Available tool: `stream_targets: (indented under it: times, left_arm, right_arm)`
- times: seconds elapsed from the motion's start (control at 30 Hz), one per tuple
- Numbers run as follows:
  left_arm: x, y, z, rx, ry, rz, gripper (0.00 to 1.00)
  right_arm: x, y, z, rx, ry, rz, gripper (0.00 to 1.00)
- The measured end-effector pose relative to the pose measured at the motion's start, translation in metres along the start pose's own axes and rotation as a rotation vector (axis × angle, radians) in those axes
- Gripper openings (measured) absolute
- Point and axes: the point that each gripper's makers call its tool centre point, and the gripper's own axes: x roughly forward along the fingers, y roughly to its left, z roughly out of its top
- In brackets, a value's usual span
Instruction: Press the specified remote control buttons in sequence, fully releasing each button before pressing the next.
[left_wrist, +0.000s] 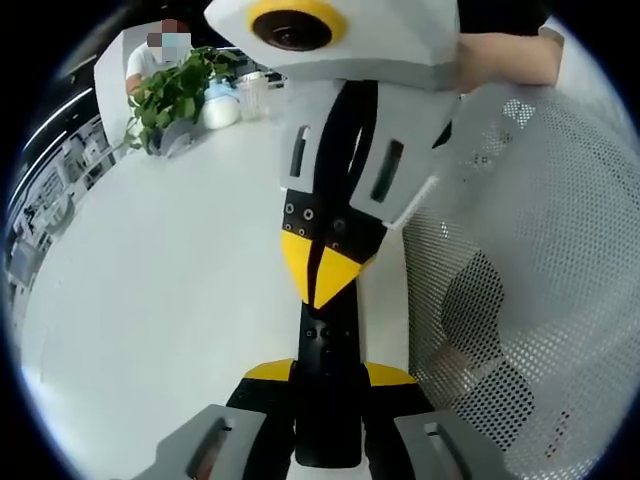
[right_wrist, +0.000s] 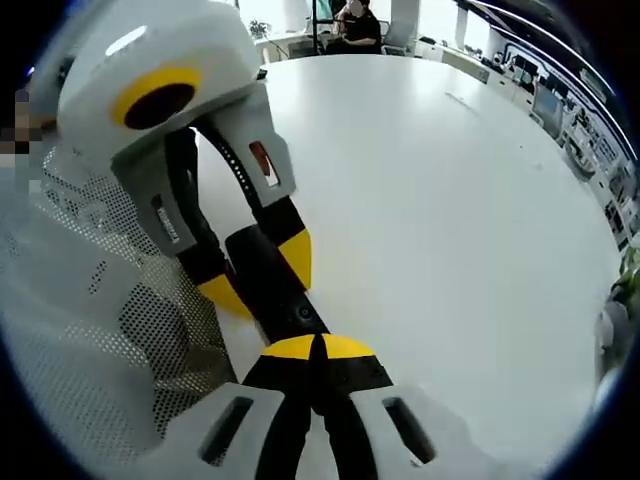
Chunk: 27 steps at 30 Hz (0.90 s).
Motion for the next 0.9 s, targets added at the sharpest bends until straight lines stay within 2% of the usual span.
stream_targets:
  times: [0.2,0.9]
  left_arm:
    - [0.0,-0.0002,-0.0005,-0.003,-0.001,0.004,0.24]
    - [-0.0004,-0.0002,0.0003,-0.006,0.001,0.001,0.24]
  right_arm:
    - [-0.0008,-0.0016,0.0003,0.077,-0.018,0.026,0.0]
    - [-0.0043,-0.0045,-0.0055,0.07,0.0,0.005,0.0]
